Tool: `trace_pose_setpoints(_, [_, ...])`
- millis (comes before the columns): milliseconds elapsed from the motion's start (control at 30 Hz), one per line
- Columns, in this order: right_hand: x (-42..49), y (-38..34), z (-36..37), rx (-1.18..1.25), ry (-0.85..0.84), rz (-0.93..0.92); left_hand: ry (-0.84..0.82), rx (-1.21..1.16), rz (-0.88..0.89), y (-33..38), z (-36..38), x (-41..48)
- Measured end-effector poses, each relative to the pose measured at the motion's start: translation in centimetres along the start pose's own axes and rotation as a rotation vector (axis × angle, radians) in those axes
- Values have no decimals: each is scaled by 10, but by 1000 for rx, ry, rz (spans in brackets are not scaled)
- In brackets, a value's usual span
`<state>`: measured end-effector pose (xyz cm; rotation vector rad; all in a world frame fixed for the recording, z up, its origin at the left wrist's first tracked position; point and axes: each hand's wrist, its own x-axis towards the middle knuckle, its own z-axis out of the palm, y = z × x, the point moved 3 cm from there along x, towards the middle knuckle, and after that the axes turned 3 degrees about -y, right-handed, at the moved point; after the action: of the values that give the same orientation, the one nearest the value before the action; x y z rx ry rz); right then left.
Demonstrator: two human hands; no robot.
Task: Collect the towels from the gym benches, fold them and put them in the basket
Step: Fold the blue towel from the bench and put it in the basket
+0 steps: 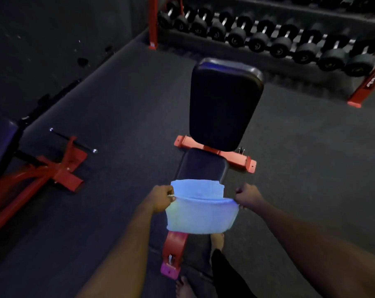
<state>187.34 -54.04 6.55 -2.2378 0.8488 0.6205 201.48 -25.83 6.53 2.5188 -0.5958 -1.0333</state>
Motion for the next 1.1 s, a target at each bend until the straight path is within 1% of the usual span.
trace_pose_setpoints(133, [76,-4,14,66,-23,18,65,-52,-156,-19,12,65])
trace_pose_setpoints(233, [127,-9,39,77,-77,43,105,-118,-236,-38,33,110])
trace_pose_setpoints(367, [185,8,83,151,24,43,138,-126,-250,-64,70,169])
trace_pose_setpoints(400, [190,10,92,128,31,13,118,-137,-254,-60,73,176])
trace_pose_setpoints(500, [198,9,119,-66,-76,-59,-20,-147,-266,-54,87,193])
trace_pose_setpoints(567, [200,6,126,-85,-98,-64,-24,-159,-312,-55,93,198])
trace_pose_setpoints(633, [201,3,124,-14,-142,-4,-47,-181,-367,-54,91,192])
trace_pose_setpoints(700, [197,-4,116,-16,-220,63,-66,-200,-396,-53,84,179])
trace_pose_setpoints(733, [195,-7,110,-32,-247,77,-61,-211,-382,-50,78,174])
trace_pose_setpoints(867, [158,-37,81,-107,-308,20,-42,-244,-364,-51,45,113])
trace_pose_setpoints(967, [124,-71,67,-126,-299,-89,36,-278,-348,-57,18,57])
trace_pose_setpoints(1100, [63,-127,69,-143,-273,-314,213,-299,-339,-67,-15,-43])
